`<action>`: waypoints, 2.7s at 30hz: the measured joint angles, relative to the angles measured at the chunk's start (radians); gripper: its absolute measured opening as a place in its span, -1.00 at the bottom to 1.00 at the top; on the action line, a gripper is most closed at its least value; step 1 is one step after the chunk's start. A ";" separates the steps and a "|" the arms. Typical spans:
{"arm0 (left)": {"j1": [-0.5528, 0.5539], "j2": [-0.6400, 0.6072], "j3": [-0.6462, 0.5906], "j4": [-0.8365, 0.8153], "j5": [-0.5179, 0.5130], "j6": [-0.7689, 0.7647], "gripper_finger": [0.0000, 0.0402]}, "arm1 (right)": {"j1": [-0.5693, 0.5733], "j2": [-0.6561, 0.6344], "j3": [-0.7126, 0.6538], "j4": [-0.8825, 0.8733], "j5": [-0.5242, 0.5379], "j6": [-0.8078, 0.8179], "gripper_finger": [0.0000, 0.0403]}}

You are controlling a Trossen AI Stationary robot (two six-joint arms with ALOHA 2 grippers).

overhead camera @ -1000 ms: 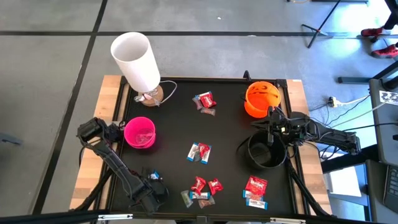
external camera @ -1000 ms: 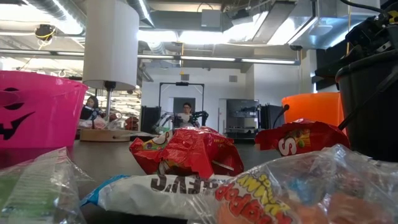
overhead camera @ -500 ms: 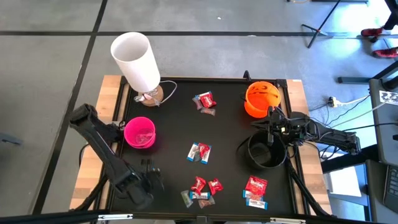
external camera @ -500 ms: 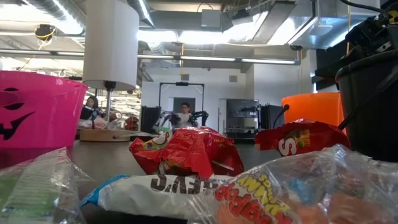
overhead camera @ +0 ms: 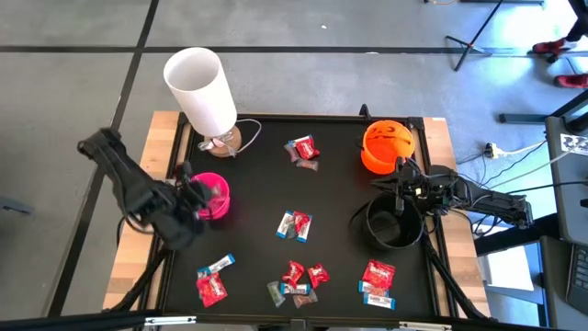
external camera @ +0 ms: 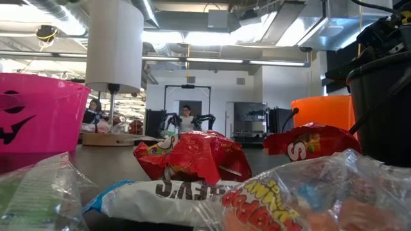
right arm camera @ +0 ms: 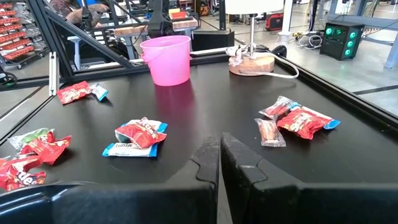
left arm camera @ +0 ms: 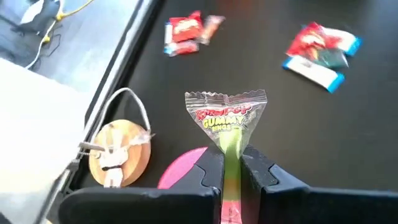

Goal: Sort candy
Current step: Put the green gummy into the pink bucket, then put the orange gummy into the pink bucket

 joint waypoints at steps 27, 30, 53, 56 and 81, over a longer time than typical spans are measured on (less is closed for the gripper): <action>0.166 -0.325 -0.469 0.120 0.169 -0.218 -0.33 | 0.000 0.000 0.000 0.000 0.000 0.000 -0.92; 0.166 -0.325 -0.469 0.144 0.116 -0.218 -0.23 | 0.000 0.000 0.000 0.000 0.000 0.000 -0.92; 0.170 -0.306 -0.470 1.158 -0.179 0.654 -0.21 | 0.000 0.000 0.000 0.000 0.000 0.000 -0.92; 0.182 -0.303 -0.487 1.195 -0.178 0.654 -0.21 | 0.000 0.000 0.000 0.000 0.000 0.000 -0.92; 0.198 -0.284 -0.592 1.576 -0.146 0.756 -0.21 | 0.000 0.000 0.000 0.002 0.105 -0.002 -0.92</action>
